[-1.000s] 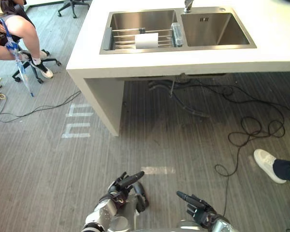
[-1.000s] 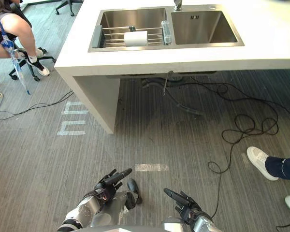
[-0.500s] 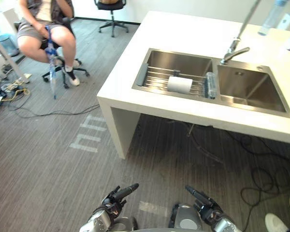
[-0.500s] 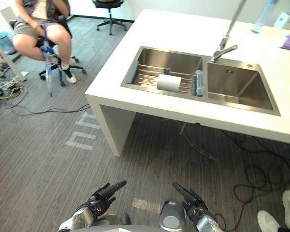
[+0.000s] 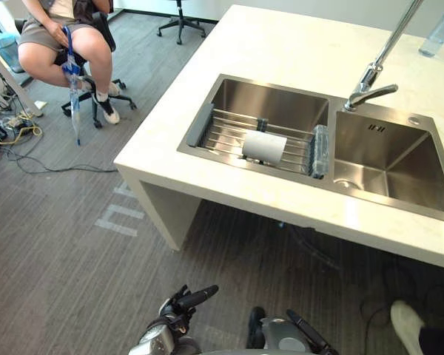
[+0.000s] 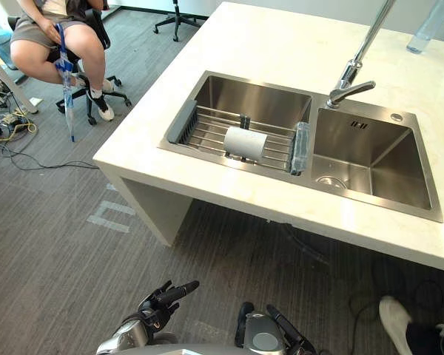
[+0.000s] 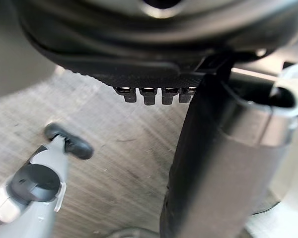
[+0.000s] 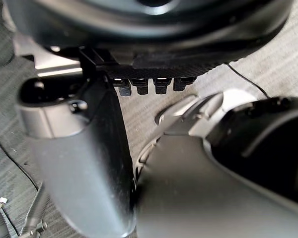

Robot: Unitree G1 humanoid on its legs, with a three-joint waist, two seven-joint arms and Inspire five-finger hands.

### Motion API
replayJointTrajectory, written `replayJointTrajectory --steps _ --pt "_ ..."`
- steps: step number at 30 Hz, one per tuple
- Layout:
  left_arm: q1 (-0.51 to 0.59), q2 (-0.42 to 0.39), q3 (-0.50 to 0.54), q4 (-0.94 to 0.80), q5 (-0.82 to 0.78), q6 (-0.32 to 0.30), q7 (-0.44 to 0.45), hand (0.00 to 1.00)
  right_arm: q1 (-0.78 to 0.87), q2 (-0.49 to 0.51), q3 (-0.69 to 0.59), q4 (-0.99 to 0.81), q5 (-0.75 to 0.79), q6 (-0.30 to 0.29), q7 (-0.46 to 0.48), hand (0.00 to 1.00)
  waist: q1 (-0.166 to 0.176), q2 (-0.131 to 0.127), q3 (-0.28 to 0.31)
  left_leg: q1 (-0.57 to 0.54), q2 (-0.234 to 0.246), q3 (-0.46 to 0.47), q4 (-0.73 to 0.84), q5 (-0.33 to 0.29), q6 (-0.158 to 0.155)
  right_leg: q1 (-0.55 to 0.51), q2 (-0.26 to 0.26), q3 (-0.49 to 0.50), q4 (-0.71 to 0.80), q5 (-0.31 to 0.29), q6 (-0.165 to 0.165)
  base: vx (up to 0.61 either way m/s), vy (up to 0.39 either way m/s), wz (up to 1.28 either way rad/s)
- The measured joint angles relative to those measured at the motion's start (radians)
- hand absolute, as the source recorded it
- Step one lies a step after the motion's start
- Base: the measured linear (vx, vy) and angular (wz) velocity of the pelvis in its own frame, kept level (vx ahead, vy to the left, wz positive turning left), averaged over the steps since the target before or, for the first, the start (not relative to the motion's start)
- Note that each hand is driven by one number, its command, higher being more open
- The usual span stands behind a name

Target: Walk over to the sink, pick up the cup, carry it to the dishwasher, place the cup inside the dishwasher, then close the dishwasher door

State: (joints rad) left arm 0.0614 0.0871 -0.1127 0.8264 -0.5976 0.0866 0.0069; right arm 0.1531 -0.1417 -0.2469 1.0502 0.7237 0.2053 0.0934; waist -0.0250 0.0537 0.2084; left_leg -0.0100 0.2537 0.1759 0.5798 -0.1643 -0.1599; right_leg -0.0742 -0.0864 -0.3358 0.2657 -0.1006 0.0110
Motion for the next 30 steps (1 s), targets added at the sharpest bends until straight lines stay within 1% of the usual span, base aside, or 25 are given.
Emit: replayJointTrajectory --steps 1,2,3,4,5,6,7,8,9,10,11,12,13,14,15,16,17,18,19,20,24,25,27,28,30 --pt "0.001 0.002 0.006 -0.001 0.001 -0.009 -0.003 1.00 0.002 -0.006 0.001 0.000 0.000 0.008 0.000 1.00 0.000 0.007 0.003 -0.037 0.015 -0.003 0.087 0.035 -0.023 0.028 0.003 0.003 -0.020 -0.001 -0.010 0.22 0.000 -0.02" --pt "-0.005 0.007 0.007 0.001 0.004 -0.030 -0.007 1.00 0.004 -0.008 0.006 0.005 0.000 0.023 -0.006 1.00 0.011 -0.005 0.017 -0.091 0.022 0.000 0.219 0.059 -0.027 0.079 -0.011 0.015 -0.048 -0.001 -0.014 0.19 0.015 -0.13" --pt "-0.005 0.007 0.007 -0.001 0.011 -0.036 -0.010 1.00 0.004 -0.018 0.012 0.008 0.000 0.041 -0.010 1.00 0.009 -0.003 0.020 -0.104 -0.004 0.028 0.197 -0.045 -0.009 0.134 -0.025 0.024 -0.082 0.002 -0.013 0.23 0.029 -0.20" --pt "-0.004 0.006 0.006 -0.001 0.013 -0.037 -0.013 1.00 0.003 -0.019 0.010 0.014 0.000 0.045 -0.011 1.00 0.008 -0.004 0.020 -0.104 -0.021 0.043 0.138 -0.063 -0.002 0.155 -0.033 0.028 -0.095 0.006 -0.007 0.18 0.034 -0.31" --pt "0.001 0.004 0.004 -0.005 0.031 -0.045 -0.019 1.00 -0.005 -0.019 0.009 0.025 -0.007 0.048 -0.016 1.00 0.008 -0.004 0.021 -0.107 -0.060 0.070 -0.020 -0.065 0.004 0.181 -0.042 0.047 -0.118 0.008 -0.003 0.16 0.059 -0.38" --pt "0.004 0.001 0.004 -0.006 0.032 -0.050 -0.024 1.00 -0.010 -0.020 0.007 0.031 -0.017 0.050 -0.018 1.00 0.011 -0.003 0.021 -0.111 -0.076 0.069 -0.108 -0.052 0.006 0.187 -0.043 0.059 -0.126 0.008 -0.002 0.15 0.111 -0.61" --pt "0.005 -0.002 0.007 -0.008 0.037 -0.057 -0.036 1.00 -0.017 -0.022 -0.010 0.040 -0.023 0.056 -0.017 1.00 0.011 -0.003 0.022 -0.118 -0.097 0.053 -0.286 -0.002 0.004 0.190 -0.043 0.084 -0.140 0.008 0.007 0.16 0.159 -0.76" --pt "0.003 -0.007 0.008 -0.008 0.043 -0.062 -0.037 1.00 -0.016 -0.025 -0.021 0.042 -0.043 0.058 -0.012 1.00 0.011 0.004 0.026 -0.118 -0.102 0.048 -0.400 0.071 0.003 0.195 -0.039 0.112 -0.145 0.003 0.026 0.18 0.188 -0.81" --pt "0.003 -0.010 0.011 -0.007 0.045 -0.064 -0.037 1.00 -0.015 -0.028 -0.022 0.041 -0.047 0.058 -0.012 1.00 0.010 0.012 0.030 -0.119 -0.094 0.051 -0.405 0.105 0.005 0.199 -0.033 0.129 -0.143 -0.002 0.039 0.24 0.249 -0.86" --pt "0.006 -0.031 0.030 -0.001 0.052 -0.062 -0.043 1.00 -0.007 -0.038 -0.022 0.027 -0.047 0.063 -0.012 1.00 0.008 0.049 0.029 -0.110 -0.080 0.045 -0.388 0.192 0.053 0.213 -0.015 0.162 -0.139 -0.016 0.068 0.28 0.299 -0.80" --pt "0.001 -0.050 0.047 -0.001 0.064 -0.060 -0.050 1.00 0.008 -0.038 -0.023 0.004 -0.043 0.059 -0.017 1.00 0.004 0.059 0.036 -0.114 -0.078 0.054 -0.338 0.201 0.118 0.223 -0.019 0.178 -0.127 -0.022 0.096 0.27 0.295 -0.65" --pt "-0.001 -0.051 0.048 -0.004 0.068 -0.059 -0.052 1.00 0.014 -0.033 -0.022 -0.013 -0.041 0.059 -0.018 1.00 0.004 0.057 0.036 -0.115 -0.088 0.061 -0.332 0.188 0.121 0.221 -0.035 0.166 -0.118 -0.020 0.099 0.23 0.256 -0.36" --pt "0.000 -0.045 0.049 -0.013 0.069 -0.058 -0.058 1.00 0.020 -0.029 -0.023 -0.022 -0.040 0.057 -0.020 1.00 0.008 0.045 0.032 -0.114 -0.108 0.074 -0.336 0.179 0.131 0.211 -0.063 0.150 -0.106 -0.026 0.106 0.18 0.196 -0.08" --pt "0.005 -0.045 0.047 -0.019 0.069 -0.057 -0.068 1.00 0.024 -0.028 -0.022 -0.022 -0.041 0.054 -0.022 1.00 0.008 0.030 0.024 -0.113 -0.144 0.084 -0.359 0.177 0.143 0.198 -0.100 0.118 -0.098 -0.035 0.121 0.17 0.173 0.02" --pt "0.007 -0.045 0.046 -0.022 0.069 -0.055 -0.071 1.00 0.026 -0.027 -0.022 -0.022 -0.041 0.051 -0.022 1.00 0.007 0.028 0.023 -0.112 -0.158 0.083 -0.373 0.178 0.146 0.197 -0.114 0.109 -0.098 -0.040 0.128 0.15 0.140 0.16" --pt "0.020 -0.043 0.046 -0.040 0.068 -0.052 -0.069 1.00 0.028 -0.030 -0.022 -0.020 -0.040 0.044 -0.024 1.00 0.005 0.026 0.022 -0.097 -0.187 0.083 -0.414 0.189 0.155 0.197 -0.138 0.101 -0.099 -0.048 0.141 0.17 0.092 0.22" --pt "0.034 -0.036 0.045 -0.051 0.068 -0.053 -0.063 1.00 0.034 -0.032 -0.022 -0.019 -0.039 0.039 -0.030 1.00 0.004 0.024 0.020 -0.054 -0.217 0.083 -0.500 0.222 0.157 0.207 -0.155 0.092 -0.105 -0.051 0.146 0.16 0.068 0.21" --pt "0.045 -0.032 0.045 -0.059 0.068 -0.054 -0.055 1.00 0.038 -0.033 -0.022 -0.017 -0.039 0.037 -0.032 1.00 0.002 0.023 0.016 -0.025 -0.230 0.080 -0.557 0.251 0.153 0.215 -0.160 0.086 -0.113 -0.052 0.148 0.13 0.015 0.19" --pt "0.067 -0.026 0.045 -0.071 0.068 -0.062 -0.041 1.00 0.046 -0.033 -0.022 -0.015 -0.036 0.034 -0.037 1.00 -0.004 0.025 0.002 0.014 -0.244 0.073 -0.652 0.300 0.147 0.218 -0.158 0.074 -0.122 -0.054 0.151 0.10 -0.037 0.38" --pt "0.088 -0.017 0.046 -0.080 0.068 -0.085 -0.014 1.00 0.046 -0.029 -0.024 -0.007 -0.021 0.029 -0.039 1.00 -0.021 0.027 -0.002 0.017 -0.247 0.047 -0.677 0.318 0.148 0.231 -0.153 0.044 -0.131 -0.058 0.158 0.12 -0.089 0.42" --pt "0.094 -0.021 0.045 -0.082 0.025 -0.124 0.073 1.00 0.047 -0.023 -0.035 0.033 0.002 0.025 -0.039 1.00 -0.020 0.020 -0.004 0.005 -0.246 -0.017 -0.675 0.328 0.143 0.279 -0.130 -0.038 -0.169 -0.060 0.157 0.09 -0.124 0.48" --pt "0.094 -0.022 0.045 -0.082 0.022 -0.128 0.083 1.00 0.046 -0.023 -0.035 0.036 0.002 0.025 -0.039 1.00 -0.019 0.022 -0.005 0.003 -0.246 -0.022 -0.677 0.328 0.142 0.282 -0.128 -0.044 -0.173 -0.060 0.156 0.04 -0.139 0.37" --pt "0.093 -0.024 0.050 -0.082 -0.012 -0.149 0.169 1.00 0.041 -0.014 -0.043 0.041 0.001 0.025 -0.041 1.00 -0.015 0.015 0.000 0.001 -0.240 -0.031 -0.677 0.329 0.140 0.293 -0.122 -0.061 -0.181 -0.063 0.152 0.02 -0.111 0.18" --pt "0.094 -0.025 0.061 -0.081 -0.021 -0.151 0.190 1.00 0.040 -0.012 -0.043 0.041 0.001 0.025 -0.042 1.00 -0.015 0.012 0.001 0.001 -0.239 -0.031 -0.677 0.329 0.140 0.294 -0.121 -0.062 -0.181 -0.063 0.151 0.01 -0.064 0.03" --pt "0.093 -0.029 0.116 -0.080 -0.044 -0.157 0.273 1.00 0.034 -0.004 -0.043 0.041 -0.001 0.025 -0.042 1.00 -0.015 0.002 0.008 0.004 -0.237 -0.031 -0.677 0.328 0.137 0.298 -0.118 -0.063 -0.184 -0.065 0.149 -0.01 -0.048 0.00"
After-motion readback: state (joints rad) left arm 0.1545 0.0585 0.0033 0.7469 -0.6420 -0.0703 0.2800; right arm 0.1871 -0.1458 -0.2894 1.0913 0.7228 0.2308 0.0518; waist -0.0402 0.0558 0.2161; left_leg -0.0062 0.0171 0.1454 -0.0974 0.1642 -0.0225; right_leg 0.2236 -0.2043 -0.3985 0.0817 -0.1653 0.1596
